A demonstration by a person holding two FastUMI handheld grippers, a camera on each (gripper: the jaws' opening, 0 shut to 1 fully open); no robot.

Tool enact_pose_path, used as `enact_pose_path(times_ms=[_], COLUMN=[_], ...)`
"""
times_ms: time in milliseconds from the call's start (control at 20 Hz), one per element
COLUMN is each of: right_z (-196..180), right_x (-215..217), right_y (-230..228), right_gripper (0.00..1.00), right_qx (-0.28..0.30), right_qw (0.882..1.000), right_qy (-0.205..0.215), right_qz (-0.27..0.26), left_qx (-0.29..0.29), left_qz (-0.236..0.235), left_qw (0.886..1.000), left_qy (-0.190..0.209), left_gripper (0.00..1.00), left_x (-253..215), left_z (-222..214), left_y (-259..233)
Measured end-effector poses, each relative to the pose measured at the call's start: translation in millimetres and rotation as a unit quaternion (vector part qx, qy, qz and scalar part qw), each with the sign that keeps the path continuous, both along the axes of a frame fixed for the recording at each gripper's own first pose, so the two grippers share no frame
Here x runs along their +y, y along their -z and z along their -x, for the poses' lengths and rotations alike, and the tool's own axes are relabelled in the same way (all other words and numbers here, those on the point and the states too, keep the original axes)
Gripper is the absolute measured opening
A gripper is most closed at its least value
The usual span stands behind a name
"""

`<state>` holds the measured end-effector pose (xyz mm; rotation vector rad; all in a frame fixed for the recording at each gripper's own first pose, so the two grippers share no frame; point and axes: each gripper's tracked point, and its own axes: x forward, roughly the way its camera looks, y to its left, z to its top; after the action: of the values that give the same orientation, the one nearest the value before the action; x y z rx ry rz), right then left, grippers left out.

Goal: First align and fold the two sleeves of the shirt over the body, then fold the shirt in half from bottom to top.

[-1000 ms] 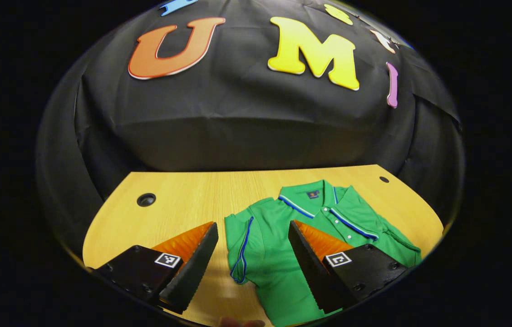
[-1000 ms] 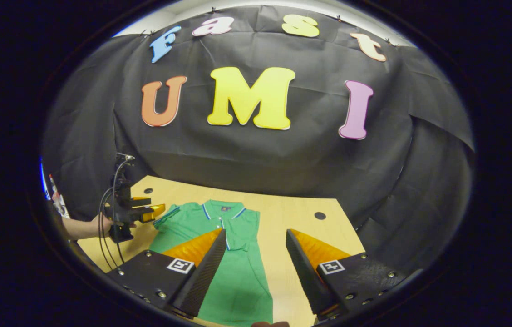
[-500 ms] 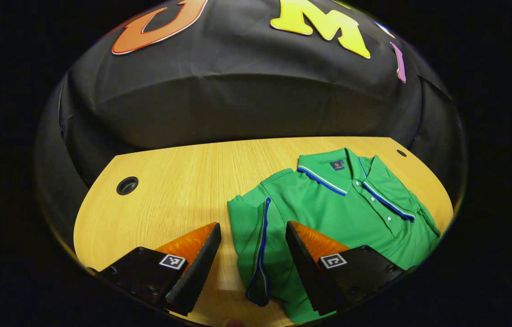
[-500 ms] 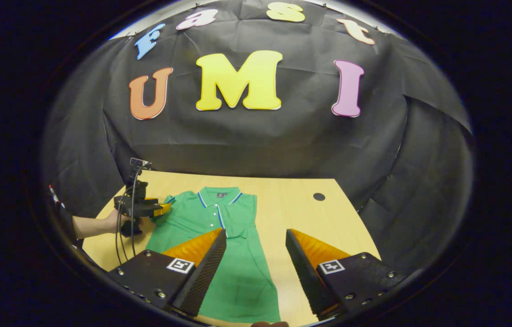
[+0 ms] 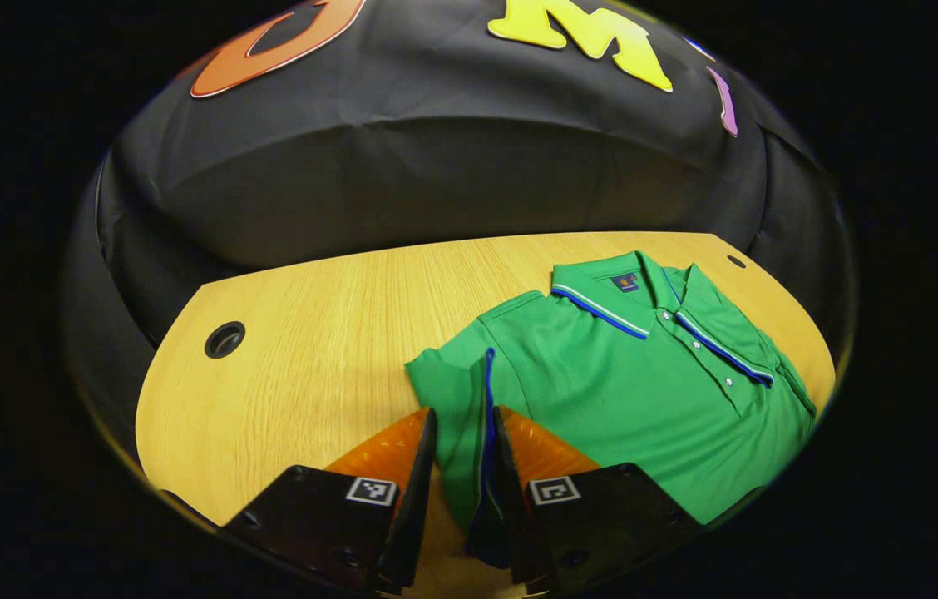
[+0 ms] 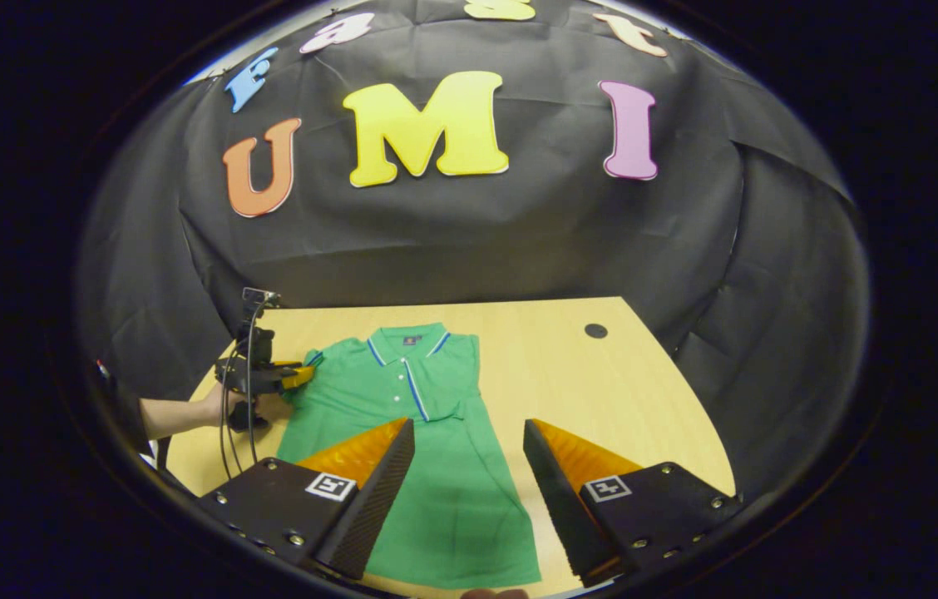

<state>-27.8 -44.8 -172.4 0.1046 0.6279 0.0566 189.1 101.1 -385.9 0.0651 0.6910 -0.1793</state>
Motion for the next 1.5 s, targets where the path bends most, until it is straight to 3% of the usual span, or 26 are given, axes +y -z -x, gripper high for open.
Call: enact_pose_path(times_ms=[100, 250, 300, 400, 1000, 1300, 1500], right_z=[-2, -1, -2, -2, 10, 27, 36], right_x=[2, 0, -2, -9, -32, -62, -76], right_y=[4, 7, 7, 7, -4, -7, -2], right_gripper=[0.84, 0.84, 0.84, 0.84, 0.84, 0.84, 0.84], right_qx=[0.002, 0.006, 0.006, 0.004, -0.027, -0.036, -0.033], right_qw=[1.0, 1.0, 1.0, 1.0, 0.998, 0.996, 0.994], right_qy=[0.0, 0.004, 0.006, 0.016, 0.041, 0.075, 0.094], right_qz=[-0.002, -0.006, -0.006, -0.004, -0.029, -0.034, -0.039], left_qx=[0.006, 0.007, 0.006, -0.008, -0.078, -0.066, -0.052], left_qz=[-0.014, -0.013, -0.007, -0.002, -0.034, -0.037, -0.011], left_qw=[1.0, 1.0, 1.0, 0.999, 0.993, 0.995, 0.994], left_qy=[0.009, 0.021, 0.029, 0.037, 0.079, 0.07, 0.097], left_gripper=[0.41, 0.24, 0.12, 0.08, 0.06, 0.06, 0.11], left_x=[-2, -10, -15, -20, -79, -126, -163], left_z=[0, -1, 0, -4, -5, -1, 10], left_y=[1, -2, -4, -17, -112, -108, -93])
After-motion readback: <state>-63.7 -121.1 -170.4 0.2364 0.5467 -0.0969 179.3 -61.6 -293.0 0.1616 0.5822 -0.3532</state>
